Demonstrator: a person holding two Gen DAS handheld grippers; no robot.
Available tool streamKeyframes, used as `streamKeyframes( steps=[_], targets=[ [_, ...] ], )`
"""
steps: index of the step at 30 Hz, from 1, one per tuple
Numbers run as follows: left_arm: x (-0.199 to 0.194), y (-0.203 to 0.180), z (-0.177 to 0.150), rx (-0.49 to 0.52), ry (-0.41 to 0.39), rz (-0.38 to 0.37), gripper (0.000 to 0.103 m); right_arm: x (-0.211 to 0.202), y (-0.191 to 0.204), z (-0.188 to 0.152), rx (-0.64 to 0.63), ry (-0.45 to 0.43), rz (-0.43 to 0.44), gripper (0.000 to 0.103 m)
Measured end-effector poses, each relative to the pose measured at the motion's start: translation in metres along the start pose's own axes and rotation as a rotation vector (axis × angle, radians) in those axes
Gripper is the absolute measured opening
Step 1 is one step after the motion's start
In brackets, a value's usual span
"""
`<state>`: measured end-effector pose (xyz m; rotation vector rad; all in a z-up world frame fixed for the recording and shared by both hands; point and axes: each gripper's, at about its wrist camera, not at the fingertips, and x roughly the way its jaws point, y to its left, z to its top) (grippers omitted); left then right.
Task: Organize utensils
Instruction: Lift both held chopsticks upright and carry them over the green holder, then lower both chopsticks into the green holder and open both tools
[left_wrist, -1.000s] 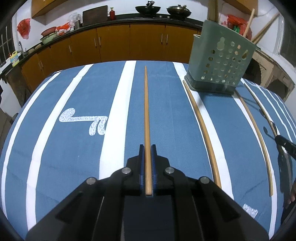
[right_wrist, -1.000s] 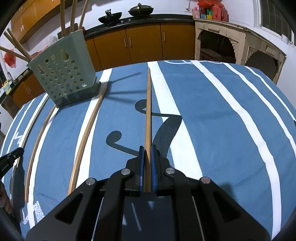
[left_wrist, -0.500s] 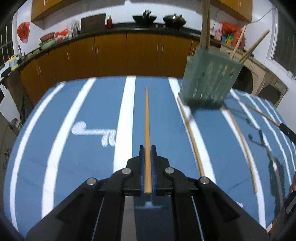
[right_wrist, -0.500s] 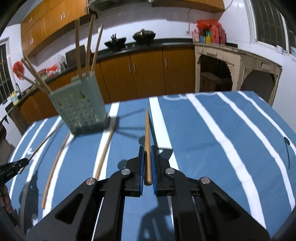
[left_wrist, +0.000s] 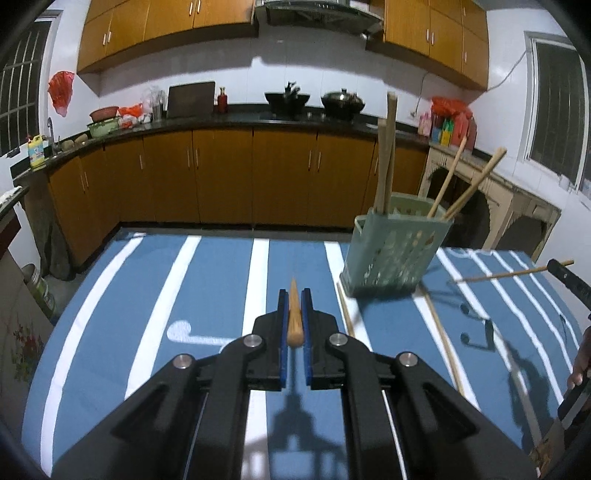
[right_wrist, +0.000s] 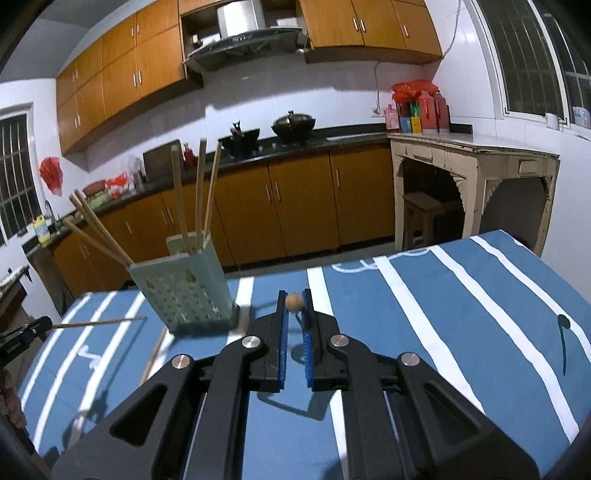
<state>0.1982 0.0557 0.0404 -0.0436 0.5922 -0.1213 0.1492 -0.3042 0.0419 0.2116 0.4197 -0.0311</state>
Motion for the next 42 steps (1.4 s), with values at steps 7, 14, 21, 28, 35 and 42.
streamKeyframes(
  steps=[7,14,21,28,35,42],
  targets=[
    [-0.010,-0.002,0.018,-0.008,-0.045,-0.004,0.007,0.000,-0.001,0.011,0.029,-0.014,0.023,0.008],
    [-0.017,-0.004,0.027,-0.001,-0.073,-0.014,0.007,-0.002,-0.001,0.020,0.029,-0.034,0.034,0.008],
    [-0.029,-0.007,0.037,0.011,-0.108,-0.020,0.007,-0.012,0.002,0.037,0.032,-0.066,0.058,0.008],
    [-0.040,-0.012,0.048,0.024,-0.130,-0.039,0.007,-0.021,0.010,0.050,0.023,-0.081,0.096,0.008],
    [-0.053,-0.026,0.066,0.041,-0.151,-0.097,0.007,-0.032,0.030,0.070,0.021,-0.119,0.179,0.008],
    [-0.071,-0.067,0.105,0.056,-0.249,-0.167,0.007,-0.044,0.069,0.105,-0.016,-0.229,0.264,0.008]
  ],
)
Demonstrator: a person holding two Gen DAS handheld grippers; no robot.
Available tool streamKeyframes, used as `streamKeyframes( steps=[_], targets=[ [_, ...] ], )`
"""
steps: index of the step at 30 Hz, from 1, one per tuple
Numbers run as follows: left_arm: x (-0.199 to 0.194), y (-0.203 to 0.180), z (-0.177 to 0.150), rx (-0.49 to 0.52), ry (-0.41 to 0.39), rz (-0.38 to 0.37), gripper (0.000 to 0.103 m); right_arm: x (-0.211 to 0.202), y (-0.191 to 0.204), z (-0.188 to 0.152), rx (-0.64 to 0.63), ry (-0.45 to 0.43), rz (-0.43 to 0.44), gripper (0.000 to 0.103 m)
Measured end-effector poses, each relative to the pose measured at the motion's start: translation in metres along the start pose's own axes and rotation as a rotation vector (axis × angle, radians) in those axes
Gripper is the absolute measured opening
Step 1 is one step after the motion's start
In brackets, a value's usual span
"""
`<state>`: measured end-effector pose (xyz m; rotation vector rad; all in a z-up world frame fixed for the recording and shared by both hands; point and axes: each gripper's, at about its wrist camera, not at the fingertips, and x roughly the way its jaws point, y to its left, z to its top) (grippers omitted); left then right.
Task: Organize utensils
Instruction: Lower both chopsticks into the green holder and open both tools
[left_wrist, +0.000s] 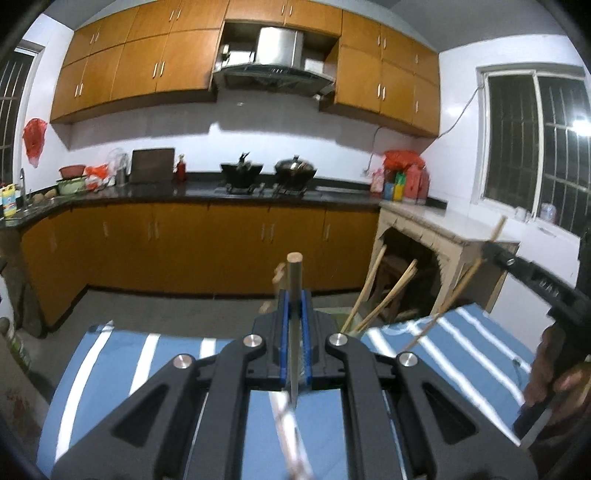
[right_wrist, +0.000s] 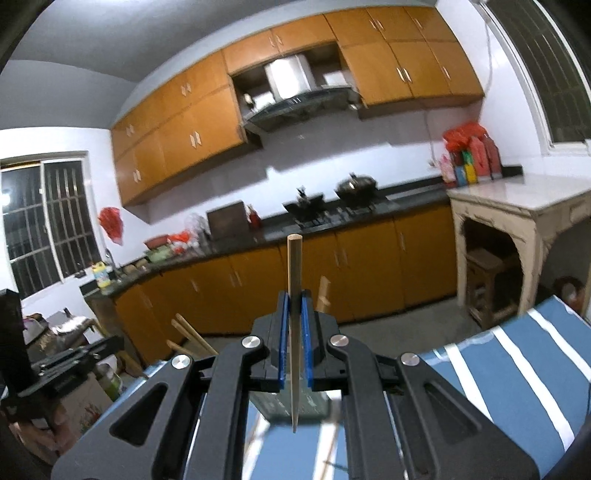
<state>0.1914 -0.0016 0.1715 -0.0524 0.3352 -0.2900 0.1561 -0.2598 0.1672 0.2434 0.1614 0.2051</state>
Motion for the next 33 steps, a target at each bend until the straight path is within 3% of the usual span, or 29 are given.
streamKeyframes(
  steps=[7,13,22,33],
  targets=[
    [0.018,-0.024,0.045,-0.025,-0.116,0.020,0.007,0.026,0.025,0.021,-0.061,-0.087,-0.013,0.008],
    [0.053,-0.027,0.061,-0.032,-0.154,0.076,0.007,0.057,0.021,0.016,-0.050,-0.099,-0.043,0.008],
    [0.094,-0.015,0.046,-0.065,-0.107,0.095,0.007,0.088,0.013,-0.010,-0.030,-0.034,-0.065,0.008],
    [0.111,-0.008,0.033,-0.070,-0.026,0.087,0.010,0.098,0.008,-0.019,-0.008,0.053,-0.064,0.009]
  ],
)
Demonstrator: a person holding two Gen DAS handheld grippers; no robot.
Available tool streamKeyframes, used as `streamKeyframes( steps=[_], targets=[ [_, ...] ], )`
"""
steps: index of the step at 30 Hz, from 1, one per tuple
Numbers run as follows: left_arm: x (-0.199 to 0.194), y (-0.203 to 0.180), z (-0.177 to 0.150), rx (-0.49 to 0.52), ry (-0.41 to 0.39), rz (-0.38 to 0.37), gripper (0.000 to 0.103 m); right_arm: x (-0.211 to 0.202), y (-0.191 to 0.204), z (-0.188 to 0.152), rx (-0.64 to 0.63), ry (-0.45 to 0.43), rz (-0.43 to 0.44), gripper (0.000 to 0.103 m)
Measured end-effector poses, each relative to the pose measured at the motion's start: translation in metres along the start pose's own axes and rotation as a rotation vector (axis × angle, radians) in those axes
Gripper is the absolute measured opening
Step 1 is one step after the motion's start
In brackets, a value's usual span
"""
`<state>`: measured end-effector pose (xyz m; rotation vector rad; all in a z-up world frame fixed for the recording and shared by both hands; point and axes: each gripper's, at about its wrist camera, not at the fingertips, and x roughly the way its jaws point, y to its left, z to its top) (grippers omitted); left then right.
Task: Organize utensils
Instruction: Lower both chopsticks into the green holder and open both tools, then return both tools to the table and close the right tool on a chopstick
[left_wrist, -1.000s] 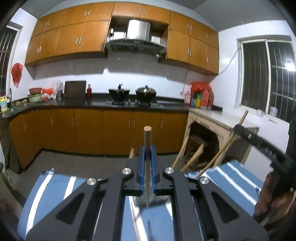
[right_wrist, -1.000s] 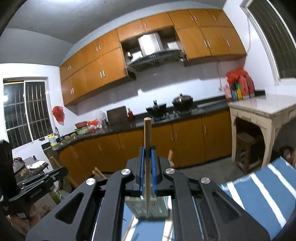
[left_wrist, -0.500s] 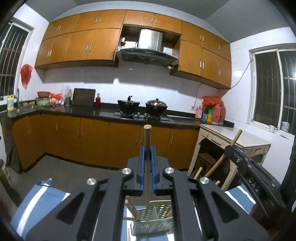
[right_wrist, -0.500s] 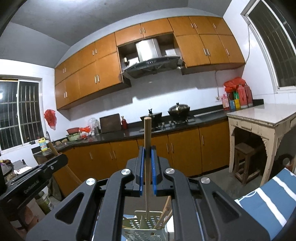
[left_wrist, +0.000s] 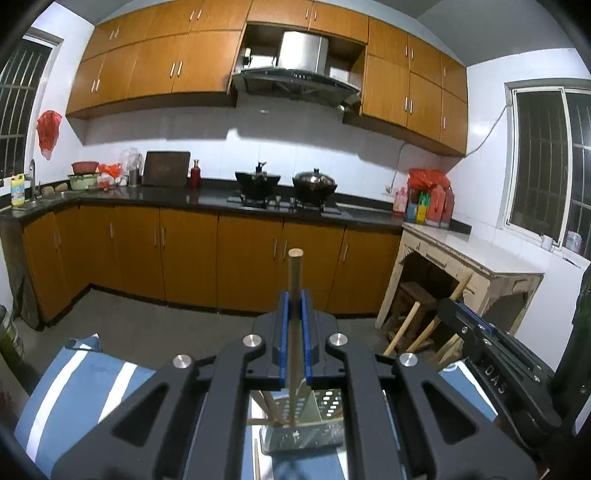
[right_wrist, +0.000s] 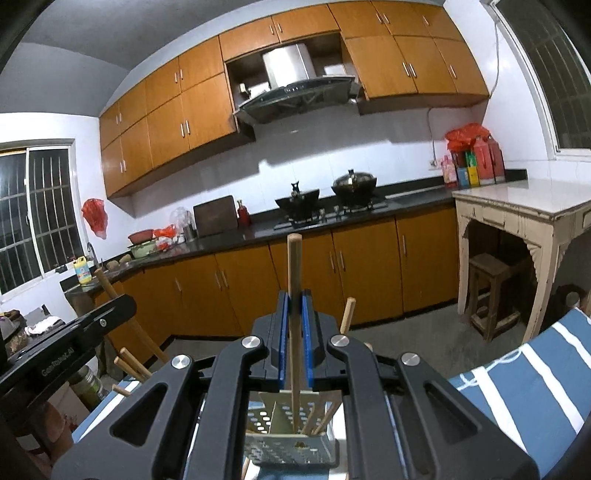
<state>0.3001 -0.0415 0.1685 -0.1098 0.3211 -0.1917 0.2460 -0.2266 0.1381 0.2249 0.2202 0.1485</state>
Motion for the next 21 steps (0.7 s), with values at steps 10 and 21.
streamKeyframes(
  steps=[10,21],
  targets=[
    [-0.023,0.006,-0.002,0.011,0.011,0.025,0.020,-0.030,-0.003,0.006,-0.003,-0.015,-0.020,0.029],
    [-0.084,0.026,-0.039,0.014,0.034,0.054,0.026,-0.073,-0.024,-0.037,-0.002,0.076,-0.074,0.030]
  ],
)
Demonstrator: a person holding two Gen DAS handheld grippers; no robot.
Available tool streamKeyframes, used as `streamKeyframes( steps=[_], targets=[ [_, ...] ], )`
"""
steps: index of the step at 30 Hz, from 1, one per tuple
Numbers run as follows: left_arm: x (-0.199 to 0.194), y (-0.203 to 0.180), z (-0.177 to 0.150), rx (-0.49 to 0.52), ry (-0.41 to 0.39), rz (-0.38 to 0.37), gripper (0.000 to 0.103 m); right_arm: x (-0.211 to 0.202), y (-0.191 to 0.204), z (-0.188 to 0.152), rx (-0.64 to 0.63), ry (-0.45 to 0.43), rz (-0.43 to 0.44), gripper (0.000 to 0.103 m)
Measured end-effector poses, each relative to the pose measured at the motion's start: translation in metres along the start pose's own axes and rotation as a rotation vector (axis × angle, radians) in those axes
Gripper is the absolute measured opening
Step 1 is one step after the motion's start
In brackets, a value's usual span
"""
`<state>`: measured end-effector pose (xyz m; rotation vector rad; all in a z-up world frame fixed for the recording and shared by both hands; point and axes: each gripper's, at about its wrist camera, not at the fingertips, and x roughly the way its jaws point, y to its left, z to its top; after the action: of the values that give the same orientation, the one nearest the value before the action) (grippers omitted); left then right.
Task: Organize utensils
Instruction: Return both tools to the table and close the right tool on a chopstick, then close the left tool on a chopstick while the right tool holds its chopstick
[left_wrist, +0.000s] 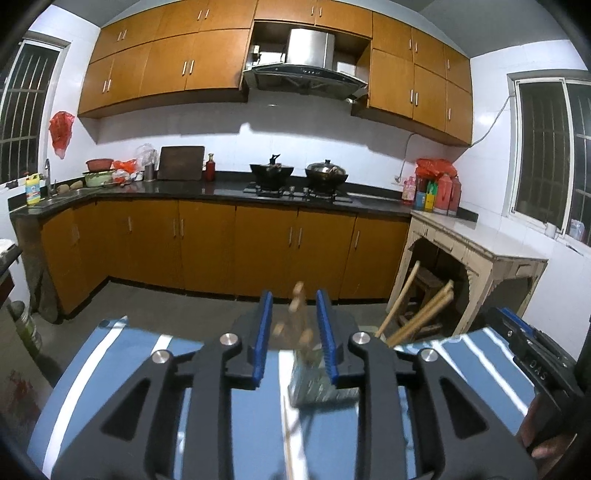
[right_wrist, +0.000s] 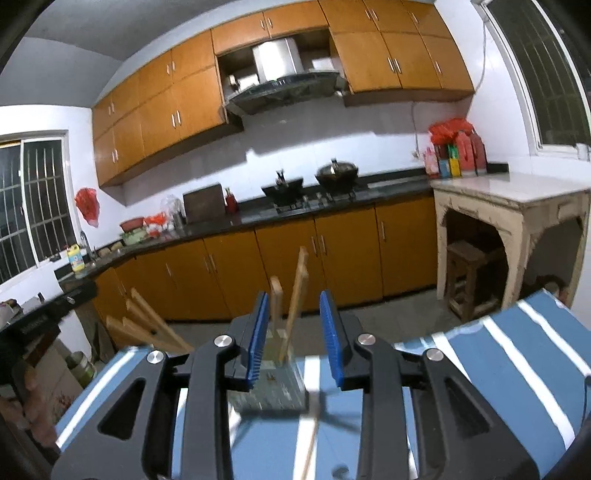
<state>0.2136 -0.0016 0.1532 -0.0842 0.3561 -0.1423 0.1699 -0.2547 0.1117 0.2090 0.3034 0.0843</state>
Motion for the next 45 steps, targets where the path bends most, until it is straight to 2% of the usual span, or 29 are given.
streamKeyframes(
  steps=[5,10,14,18,22,24,26,29,32,38,45],
  targets=[
    [-0.012,0.020,-0.052,-0.005,0.070,0.036,0.028,0.006,-0.010,-0.055,-0.022,0.130,-0.046,0.030],
    [0.004,0.032,-0.114,0.040,0.178,0.103,0.030,0.026,-0.017,-0.114,0.021,0.292,-0.062,0.030],
    [0.022,0.042,-0.153,0.033,0.283,0.127,0.029,0.039,-0.013,-0.147,0.049,0.398,-0.039,0.030],
    [0.033,0.045,-0.175,0.030,0.350,0.123,0.030,0.044,-0.002,-0.166,0.046,0.469,-0.012,0.030],
    [0.040,0.042,-0.182,0.039,0.387,0.104,0.030,0.050,0.013,-0.180,-0.022,0.526,-0.020,0.030],
    [0.044,0.038,-0.184,0.042,0.400,0.093,0.035,0.055,0.015,-0.187,-0.039,0.558,-0.034,0.030],
    [0.046,0.033,-0.184,0.044,0.410,0.084,0.035,0.054,0.016,-0.190,-0.064,0.556,-0.049,0.029],
    [0.050,0.025,-0.189,0.052,0.427,0.074,0.035,0.053,0.016,-0.191,-0.086,0.554,-0.072,0.009],
    [0.055,0.018,-0.193,0.058,0.447,0.059,0.035,0.053,0.005,-0.188,-0.059,0.548,-0.094,0.008],
    [0.062,0.007,-0.203,0.063,0.483,0.041,0.035,0.057,-0.037,-0.176,0.039,0.528,-0.214,0.007],
    [0.072,-0.001,-0.215,0.078,0.525,0.041,0.034,0.057,-0.051,-0.175,0.051,0.524,-0.232,0.007]
  ],
)
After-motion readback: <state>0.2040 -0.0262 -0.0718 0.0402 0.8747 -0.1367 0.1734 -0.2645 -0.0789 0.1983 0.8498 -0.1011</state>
